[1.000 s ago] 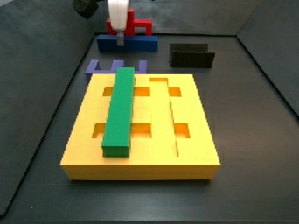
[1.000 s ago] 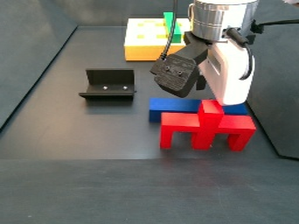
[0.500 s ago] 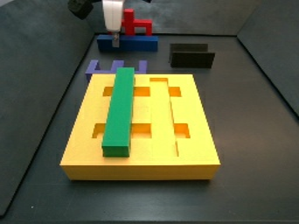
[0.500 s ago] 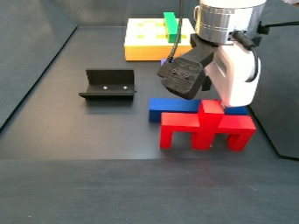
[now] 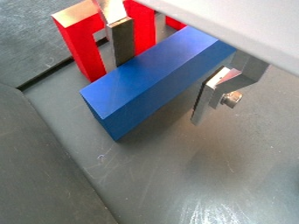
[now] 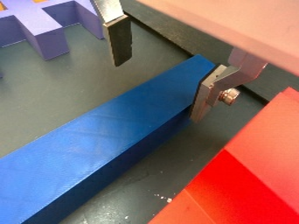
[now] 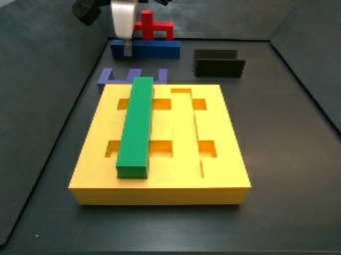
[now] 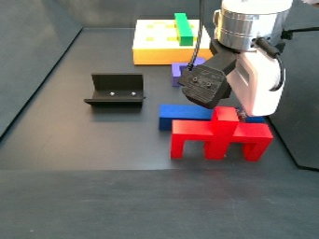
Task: Pick up the blue object. Move up. Move to above the board. Insert the blue object.
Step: Pick up the blue object.
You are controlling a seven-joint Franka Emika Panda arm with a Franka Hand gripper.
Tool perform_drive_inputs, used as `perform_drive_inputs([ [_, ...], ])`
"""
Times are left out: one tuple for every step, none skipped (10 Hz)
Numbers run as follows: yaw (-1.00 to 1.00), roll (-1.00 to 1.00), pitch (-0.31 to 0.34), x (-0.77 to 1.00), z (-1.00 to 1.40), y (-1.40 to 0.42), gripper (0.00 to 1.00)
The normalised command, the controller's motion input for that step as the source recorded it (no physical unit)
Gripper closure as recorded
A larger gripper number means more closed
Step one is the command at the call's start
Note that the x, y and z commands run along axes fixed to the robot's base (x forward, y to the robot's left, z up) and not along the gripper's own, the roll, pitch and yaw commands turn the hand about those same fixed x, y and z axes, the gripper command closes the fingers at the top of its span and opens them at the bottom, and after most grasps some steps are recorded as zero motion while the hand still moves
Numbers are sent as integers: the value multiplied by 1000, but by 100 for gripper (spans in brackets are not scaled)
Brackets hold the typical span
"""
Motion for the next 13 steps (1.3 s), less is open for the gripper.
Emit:
perform_drive_inputs([
  [-126, 0, -4, 0, -63, 34, 0],
  [-143, 0, 0, 49, -43, 89, 0],
  [-126, 0, 0, 14, -80, 117, 0],
  [-109, 0, 0, 0, -97, 120, 0],
  [-103, 0, 0, 0, -109, 120, 0],
  [-86, 0, 0, 0, -126, 106, 0],
  [-63, -3, -4, 0, -143, 94, 0],
  [-57, 0, 0, 106, -60, 20, 0],
  [-57, 0, 0, 134, -43, 29, 0],
  [-51, -10, 0, 77, -69, 34, 0],
  [-54, -11, 0, 114, -46, 17, 0],
  [-51, -13, 0, 80, -66, 26, 0],
  [-51, -21, 0, 0, -109, 11, 0],
])
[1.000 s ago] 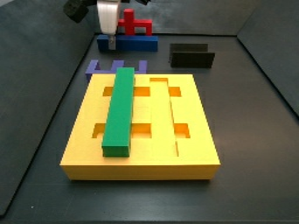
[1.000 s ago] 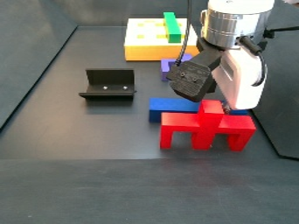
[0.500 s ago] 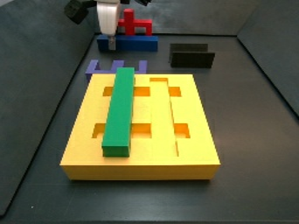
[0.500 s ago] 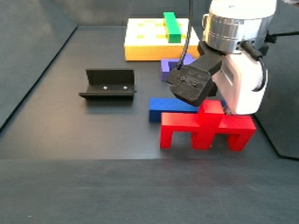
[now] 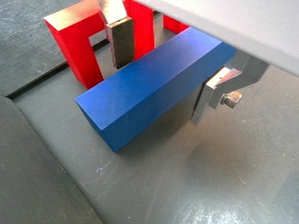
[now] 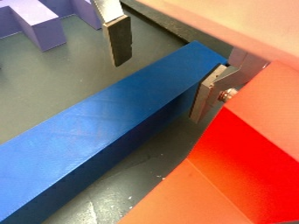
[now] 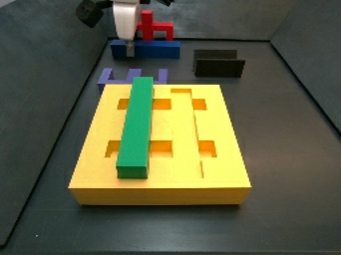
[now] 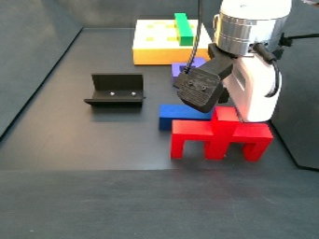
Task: Pick up the blue object. Move up. Move to above the board. Insert the blue object.
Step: Pick up the blue object.
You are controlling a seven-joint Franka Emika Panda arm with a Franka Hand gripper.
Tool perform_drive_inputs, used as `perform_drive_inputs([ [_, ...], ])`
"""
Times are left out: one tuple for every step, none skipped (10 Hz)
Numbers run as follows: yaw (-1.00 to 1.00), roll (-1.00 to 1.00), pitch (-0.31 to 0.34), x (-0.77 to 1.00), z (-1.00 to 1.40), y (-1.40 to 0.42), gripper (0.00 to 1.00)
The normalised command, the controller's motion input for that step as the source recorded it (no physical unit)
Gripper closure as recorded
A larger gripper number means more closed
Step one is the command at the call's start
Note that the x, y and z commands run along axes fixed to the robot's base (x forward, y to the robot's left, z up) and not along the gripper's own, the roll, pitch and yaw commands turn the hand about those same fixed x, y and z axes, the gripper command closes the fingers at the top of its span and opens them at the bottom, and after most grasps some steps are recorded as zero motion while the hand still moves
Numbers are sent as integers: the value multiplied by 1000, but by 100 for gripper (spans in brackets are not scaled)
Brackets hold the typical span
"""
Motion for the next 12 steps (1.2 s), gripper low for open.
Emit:
perform_drive_inputs([
  [-57, -17, 0, 3, -83, 0, 0],
  [-57, -26, -3, 0, -106, 0, 0],
  [-46, -37, -21, 0, -146, 0, 0],
  [-46, -44, -17, 57, -169, 0, 0],
  [-43, -19, 0, 106, -109, 0, 0],
  [-40, 0, 0, 89, -9, 0, 0],
  [0, 0, 0, 0, 0, 0, 0],
  [0, 0, 0, 0, 0, 0, 100],
  [0, 0, 0, 0, 0, 0, 100],
  [0, 0, 0, 0, 0, 0, 100],
  [0, 0, 0, 0, 0, 0, 100],
  [0, 0, 0, 0, 0, 0, 100],
])
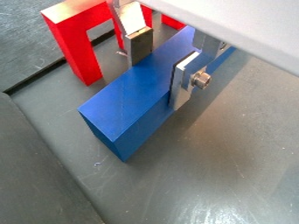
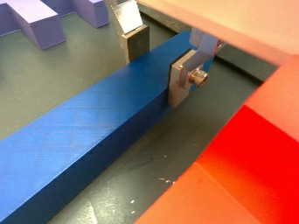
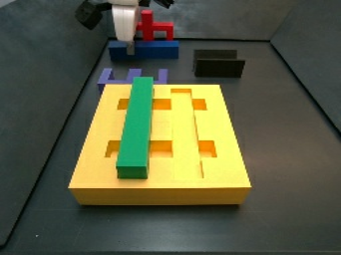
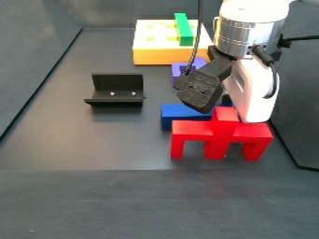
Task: Pick up the blue object. Move up. Move to above the board. Insert the blue object.
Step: Pick up the blue object, then move up.
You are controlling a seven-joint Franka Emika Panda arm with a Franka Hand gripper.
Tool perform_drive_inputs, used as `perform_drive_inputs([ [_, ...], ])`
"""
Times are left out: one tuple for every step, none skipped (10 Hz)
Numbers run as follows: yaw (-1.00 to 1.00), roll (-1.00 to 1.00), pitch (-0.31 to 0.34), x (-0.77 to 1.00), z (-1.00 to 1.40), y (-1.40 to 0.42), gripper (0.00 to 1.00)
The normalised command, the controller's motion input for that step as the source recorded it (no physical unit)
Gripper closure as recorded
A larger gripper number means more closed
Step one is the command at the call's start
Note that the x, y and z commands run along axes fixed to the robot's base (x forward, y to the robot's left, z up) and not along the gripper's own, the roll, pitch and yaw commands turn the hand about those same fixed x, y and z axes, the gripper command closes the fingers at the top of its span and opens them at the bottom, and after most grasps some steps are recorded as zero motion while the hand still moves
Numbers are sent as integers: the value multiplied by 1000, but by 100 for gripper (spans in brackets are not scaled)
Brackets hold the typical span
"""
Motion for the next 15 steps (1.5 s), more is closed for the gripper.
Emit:
perform_drive_inputs([
  [0, 0, 0, 0, 0, 0, 100],
  [0, 0, 0, 0, 0, 0, 100],
  [0, 0, 0, 0, 0, 0, 100],
  [0, 0, 0, 0, 0, 0, 100],
  [0, 0, 0, 0, 0, 0, 100],
  [0, 0, 0, 0, 0, 0, 100],
  [0, 0, 0, 0, 0, 0, 100],
  [0, 0, 0, 0, 0, 0, 100],
  [0, 0, 0, 0, 0, 0, 100],
  [0, 0, 0, 0, 0, 0, 100],
  [0, 0, 0, 0, 0, 0, 100],
  [0, 0, 0, 0, 833, 0, 100],
  [42, 1, 55, -114, 759, 88, 100],
  [18, 18, 76, -114, 578, 62, 100],
  [10, 54, 60, -61, 307, 31, 100],
])
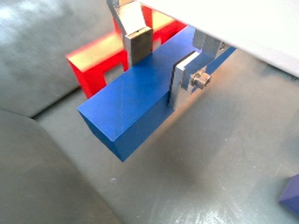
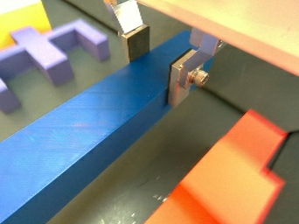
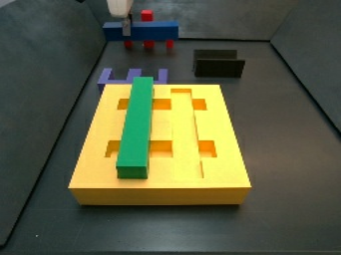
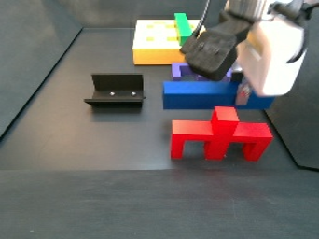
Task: Pick up the blue object. Move up. Move to above the board. Insert the blue object.
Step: Move to above the board.
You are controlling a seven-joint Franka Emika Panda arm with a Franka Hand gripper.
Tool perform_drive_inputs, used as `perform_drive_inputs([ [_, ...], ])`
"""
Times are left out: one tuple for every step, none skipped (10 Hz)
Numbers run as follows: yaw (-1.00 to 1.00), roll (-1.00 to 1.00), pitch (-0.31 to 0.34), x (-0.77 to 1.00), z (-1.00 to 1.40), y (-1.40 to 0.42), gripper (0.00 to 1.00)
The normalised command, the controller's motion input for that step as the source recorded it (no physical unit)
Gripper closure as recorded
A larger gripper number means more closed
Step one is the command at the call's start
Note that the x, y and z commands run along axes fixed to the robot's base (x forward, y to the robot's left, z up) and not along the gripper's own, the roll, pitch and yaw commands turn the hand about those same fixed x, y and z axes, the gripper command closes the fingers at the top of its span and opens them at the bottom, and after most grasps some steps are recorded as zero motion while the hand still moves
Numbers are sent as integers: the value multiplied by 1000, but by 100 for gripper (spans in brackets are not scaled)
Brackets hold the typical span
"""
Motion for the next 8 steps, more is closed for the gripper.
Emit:
perform_drive_inputs([
  [0, 0, 0, 0, 1400, 0, 100],
  [-6, -16, 1, 2, 1400, -2, 100],
  [-7, 11, 41, -44, 1400, -5, 100],
  [1, 40, 27, -27, 1400, -5, 100],
  [0, 16, 44, 8, 1400, -4, 100],
  [-3, -8, 89, 13, 1400, 6, 100],
  [-4, 3, 87, 1, 1400, -7, 100],
  [1, 4, 70, 9, 614, -3, 100],
])
